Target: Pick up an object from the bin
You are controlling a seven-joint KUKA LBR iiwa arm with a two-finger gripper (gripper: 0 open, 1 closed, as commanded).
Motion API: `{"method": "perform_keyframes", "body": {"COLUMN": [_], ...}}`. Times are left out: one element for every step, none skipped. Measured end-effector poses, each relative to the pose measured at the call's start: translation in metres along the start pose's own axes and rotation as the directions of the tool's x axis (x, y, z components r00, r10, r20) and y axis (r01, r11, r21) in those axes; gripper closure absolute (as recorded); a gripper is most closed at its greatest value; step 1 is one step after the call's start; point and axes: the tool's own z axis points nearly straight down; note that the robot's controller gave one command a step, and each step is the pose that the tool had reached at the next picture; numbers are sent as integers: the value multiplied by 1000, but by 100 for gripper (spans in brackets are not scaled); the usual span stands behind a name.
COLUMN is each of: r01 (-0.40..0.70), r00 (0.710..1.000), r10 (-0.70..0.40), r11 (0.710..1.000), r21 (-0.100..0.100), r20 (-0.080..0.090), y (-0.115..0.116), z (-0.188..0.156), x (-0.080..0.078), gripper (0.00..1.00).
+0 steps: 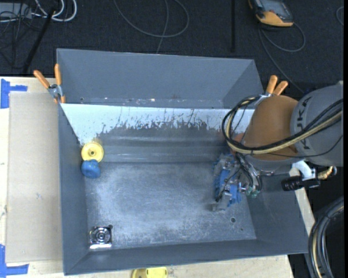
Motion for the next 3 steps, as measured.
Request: {"method": "perform_keyframes", "body": {"r01": [61,53,52], "r00": [998,999,999], "r10": [-61,-53,-52], "r11": [998,999,999], "r21": [-1,-3,-3], "r20": [4,5,5], "y": [6,-15,-15], "z": [-6,0,0], "x": [-26,-64,-64], "gripper": [0,100,100]}}
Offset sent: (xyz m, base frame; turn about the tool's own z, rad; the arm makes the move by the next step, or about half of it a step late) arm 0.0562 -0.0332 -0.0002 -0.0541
